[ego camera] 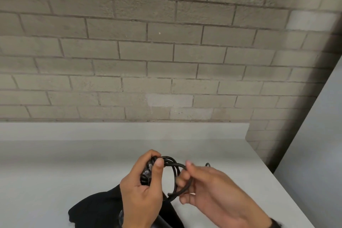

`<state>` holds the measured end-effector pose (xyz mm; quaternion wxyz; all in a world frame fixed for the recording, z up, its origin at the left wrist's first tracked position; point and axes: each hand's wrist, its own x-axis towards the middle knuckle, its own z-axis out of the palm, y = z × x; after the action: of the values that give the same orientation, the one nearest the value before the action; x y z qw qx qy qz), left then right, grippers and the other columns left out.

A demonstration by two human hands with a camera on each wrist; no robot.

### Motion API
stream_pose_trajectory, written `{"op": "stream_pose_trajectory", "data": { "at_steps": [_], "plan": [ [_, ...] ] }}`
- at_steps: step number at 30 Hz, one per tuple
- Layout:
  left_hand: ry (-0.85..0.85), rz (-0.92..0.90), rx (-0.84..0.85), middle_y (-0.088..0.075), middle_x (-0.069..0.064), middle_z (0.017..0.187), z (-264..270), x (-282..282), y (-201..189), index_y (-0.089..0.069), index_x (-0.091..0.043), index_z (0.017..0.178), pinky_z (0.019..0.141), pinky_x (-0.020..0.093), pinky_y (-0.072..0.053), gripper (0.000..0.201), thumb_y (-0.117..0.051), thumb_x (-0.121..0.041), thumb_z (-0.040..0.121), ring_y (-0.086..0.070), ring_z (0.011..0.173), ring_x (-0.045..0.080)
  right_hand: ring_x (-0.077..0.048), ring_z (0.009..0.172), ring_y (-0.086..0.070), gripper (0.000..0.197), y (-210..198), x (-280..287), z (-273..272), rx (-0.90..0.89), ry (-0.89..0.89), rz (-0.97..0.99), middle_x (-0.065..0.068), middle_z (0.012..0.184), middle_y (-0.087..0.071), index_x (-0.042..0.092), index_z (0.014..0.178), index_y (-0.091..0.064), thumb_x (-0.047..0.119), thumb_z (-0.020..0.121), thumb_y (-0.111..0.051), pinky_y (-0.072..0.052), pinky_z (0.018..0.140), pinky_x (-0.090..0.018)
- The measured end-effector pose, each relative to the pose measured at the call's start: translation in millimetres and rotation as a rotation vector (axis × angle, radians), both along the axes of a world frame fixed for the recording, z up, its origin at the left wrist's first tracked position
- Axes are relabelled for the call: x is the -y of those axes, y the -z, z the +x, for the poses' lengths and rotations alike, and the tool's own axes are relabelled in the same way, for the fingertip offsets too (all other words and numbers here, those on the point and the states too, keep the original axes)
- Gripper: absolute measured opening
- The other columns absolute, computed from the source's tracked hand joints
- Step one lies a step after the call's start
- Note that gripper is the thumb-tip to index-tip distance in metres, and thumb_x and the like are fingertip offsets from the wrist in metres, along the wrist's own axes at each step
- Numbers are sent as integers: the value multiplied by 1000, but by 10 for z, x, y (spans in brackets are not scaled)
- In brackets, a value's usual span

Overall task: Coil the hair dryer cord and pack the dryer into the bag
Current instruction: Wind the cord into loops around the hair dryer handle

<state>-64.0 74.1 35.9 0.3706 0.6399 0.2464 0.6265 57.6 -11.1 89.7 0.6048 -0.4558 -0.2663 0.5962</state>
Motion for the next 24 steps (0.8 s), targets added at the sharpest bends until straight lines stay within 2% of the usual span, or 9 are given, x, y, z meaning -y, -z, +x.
{"op": "stream_pose_trajectory", "data": {
  "at_steps": [2,4,7,9,14,16,19,22,24],
  "plan": [
    [1,28,-30,-68,-5,78,5,-12,-8,-67,-38,88,58,13,-46,16,-58,-50,83,-61,63,15,-29,74,-56,37,-54,22,49,-132,-24,4,-18,81,-63,9,66,-58,31,95,-54,-46,68,-36],
    [-12,19,-44,-69,-9,77,5,-33,5,-67,-39,89,59,18,-49,17,-58,-52,82,-64,62,15,-34,75,-61,37,-83,23,43,-159,-1,1,-16,71,-60,8,68,-57,32,96,-53,-49,67,-38],
    [13,5,-55,-71,-13,79,-2,-30,13,-69,-36,90,60,22,-55,21,-64,-53,79,-69,63,13,-27,55,-60,34,-88,19,18,-223,72,-51,-5,50,-46,8,70,-56,35,90,-56,-52,48,-32],
    [35,-5,-83,-71,-18,80,-4,-3,5,-70,-34,87,63,11,-52,18,-76,-48,78,-70,69,5,-19,44,-55,32,-102,28,31,-306,92,-55,0,45,-41,8,73,-57,37,85,-60,-47,37,-24],
    [3,-46,-82,-73,-14,72,31,-15,14,-70,-29,83,63,7,-50,11,-77,-22,76,-71,65,3,-19,53,-59,42,94,45,-43,-334,60,213,-8,61,-57,1,84,-69,36,67,-85,-46,40,-23],
    [-14,-46,-72,-72,-14,73,32,-25,7,-70,-25,83,61,6,-49,12,-77,-15,81,-71,64,3,-22,66,-64,43,252,44,-137,-177,42,355,-15,77,-65,0,91,-72,18,58,-92,-51,52,-26],
    [-33,-76,-62,-72,-10,75,26,-18,7,-69,-31,82,60,14,-52,7,-77,-32,81,-69,64,9,-19,74,-64,36,466,47,-305,204,117,401,-11,87,-68,5,92,-73,2,58,-85,-52,70,-26],
    [-31,-130,-30,-72,-6,75,21,-27,24,-70,-30,83,63,23,-55,5,-72,-31,79,-69,64,12,-17,98,-68,40,571,87,-412,695,252,440,10,109,-65,31,97,-73,18,62,-87,-53,86,-28],
    [-32,-136,-33,-73,-4,74,15,-25,6,-70,-31,84,62,25,-56,5,-72,-31,79,-69,61,13,-8,108,-64,39,598,119,-456,942,282,417,21,118,-61,43,104,-65,34,70,-81,-50,89,-18]
  ]
}}
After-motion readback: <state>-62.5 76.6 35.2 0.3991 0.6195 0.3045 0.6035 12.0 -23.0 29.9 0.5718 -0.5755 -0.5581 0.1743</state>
